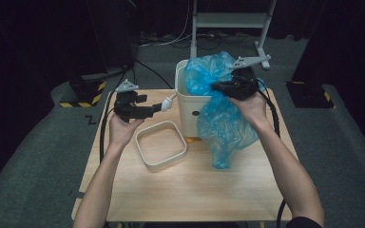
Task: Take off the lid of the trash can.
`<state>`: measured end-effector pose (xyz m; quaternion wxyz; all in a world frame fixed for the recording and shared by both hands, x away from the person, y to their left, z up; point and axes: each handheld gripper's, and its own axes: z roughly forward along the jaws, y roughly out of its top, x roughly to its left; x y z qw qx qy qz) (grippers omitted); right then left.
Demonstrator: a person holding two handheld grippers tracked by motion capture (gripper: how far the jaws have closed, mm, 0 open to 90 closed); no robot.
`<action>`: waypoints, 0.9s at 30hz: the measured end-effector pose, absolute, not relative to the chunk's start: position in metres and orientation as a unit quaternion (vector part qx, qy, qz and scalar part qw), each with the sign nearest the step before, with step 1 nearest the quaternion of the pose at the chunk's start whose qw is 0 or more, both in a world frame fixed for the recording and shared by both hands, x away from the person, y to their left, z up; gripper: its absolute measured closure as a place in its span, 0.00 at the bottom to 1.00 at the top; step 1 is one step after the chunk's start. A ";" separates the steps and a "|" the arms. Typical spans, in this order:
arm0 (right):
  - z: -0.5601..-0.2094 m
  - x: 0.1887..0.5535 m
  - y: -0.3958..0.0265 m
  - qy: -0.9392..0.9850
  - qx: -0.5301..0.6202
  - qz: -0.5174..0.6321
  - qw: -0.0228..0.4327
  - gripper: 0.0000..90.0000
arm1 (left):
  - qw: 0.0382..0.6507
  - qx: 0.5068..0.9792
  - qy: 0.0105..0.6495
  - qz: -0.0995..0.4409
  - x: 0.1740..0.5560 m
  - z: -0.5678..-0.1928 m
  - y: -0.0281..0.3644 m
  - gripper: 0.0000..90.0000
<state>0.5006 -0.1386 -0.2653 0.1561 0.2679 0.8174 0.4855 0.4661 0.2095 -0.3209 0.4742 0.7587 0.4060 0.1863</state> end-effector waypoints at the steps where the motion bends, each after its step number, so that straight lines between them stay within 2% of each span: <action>1: -0.265 0.500 -0.138 0.818 0.268 0.484 0.157 0.99 | 0.476 0.759 0.404 0.184 0.467 -0.319 0.208 0.30; 13: -0.265 0.499 -0.138 0.821 0.263 0.482 0.158 0.99 | 0.505 0.750 0.380 0.193 0.473 -0.282 0.190 0.36; 27: -0.264 0.496 -0.138 0.824 0.255 0.479 0.160 0.99 | 0.508 0.757 0.362 0.193 0.490 -0.248 0.157 0.36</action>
